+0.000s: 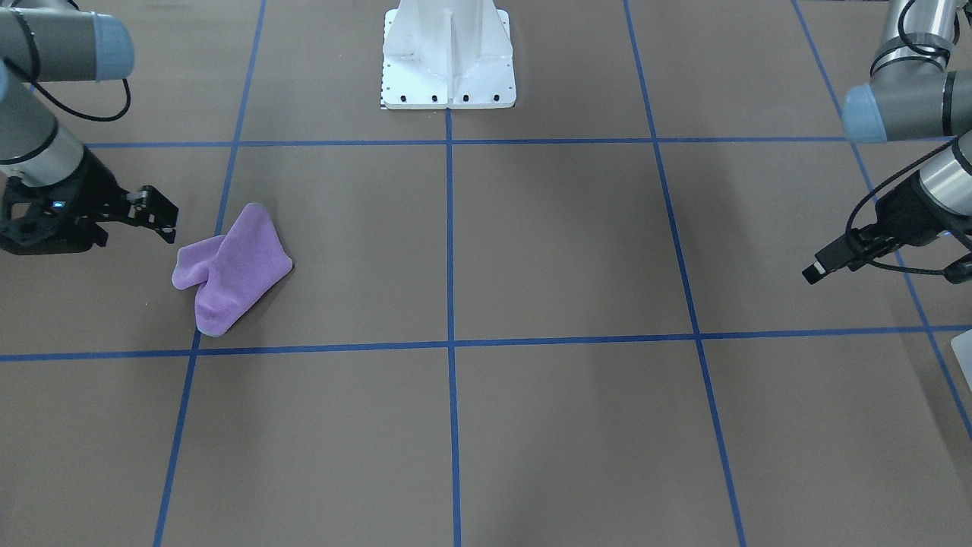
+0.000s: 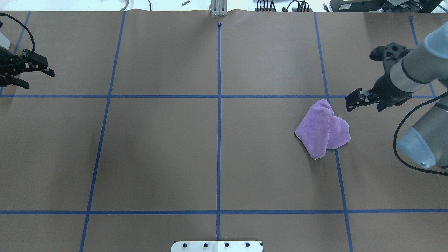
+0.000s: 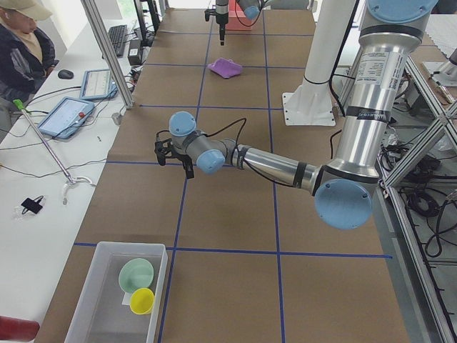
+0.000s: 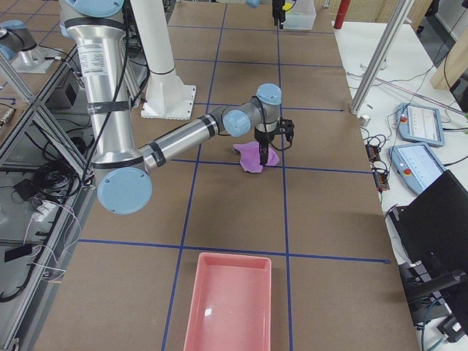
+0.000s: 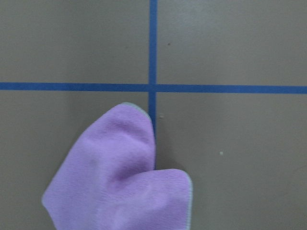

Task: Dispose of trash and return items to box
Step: 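Reach the right gripper down onto the purple cloth while the left arm withdraws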

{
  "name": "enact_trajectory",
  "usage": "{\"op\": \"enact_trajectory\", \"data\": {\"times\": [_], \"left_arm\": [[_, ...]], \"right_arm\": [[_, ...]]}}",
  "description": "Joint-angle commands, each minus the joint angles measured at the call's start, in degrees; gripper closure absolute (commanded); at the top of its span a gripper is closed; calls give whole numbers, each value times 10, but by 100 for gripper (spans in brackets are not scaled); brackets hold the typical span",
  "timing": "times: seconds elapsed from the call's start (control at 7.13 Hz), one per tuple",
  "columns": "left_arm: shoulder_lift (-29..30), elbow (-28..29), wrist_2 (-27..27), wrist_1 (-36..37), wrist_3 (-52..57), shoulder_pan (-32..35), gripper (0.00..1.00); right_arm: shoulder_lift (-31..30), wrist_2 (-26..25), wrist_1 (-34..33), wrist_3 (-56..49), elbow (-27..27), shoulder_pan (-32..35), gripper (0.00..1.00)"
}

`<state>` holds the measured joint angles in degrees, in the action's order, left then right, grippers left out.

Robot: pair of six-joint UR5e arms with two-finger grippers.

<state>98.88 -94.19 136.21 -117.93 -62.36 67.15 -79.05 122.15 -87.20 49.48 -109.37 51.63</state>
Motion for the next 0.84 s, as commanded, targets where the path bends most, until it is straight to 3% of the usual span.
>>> {"op": "enact_trajectory", "data": {"times": [0.0, 0.14, 0.28, 0.42, 0.7], "left_arm": [[-20, -24, -2, 5, 0, -3, 2], [-26, -26, -2, 5, 0, -2, 2], [-27, -27, -2, 5, 0, -2, 2], [-30, -27, -2, 5, 0, -2, 2], [-32, -28, -2, 5, 0, -2, 2]], "right_arm": [[40, -49, 73, 110, 59, -62, 0], [33, -52, 90, 118, 74, -70, 0], [29, -67, 91, 118, 75, -76, 12], [28, -78, 91, 120, 79, -79, 99], [21, -71, 91, 120, 60, -75, 100]]}}
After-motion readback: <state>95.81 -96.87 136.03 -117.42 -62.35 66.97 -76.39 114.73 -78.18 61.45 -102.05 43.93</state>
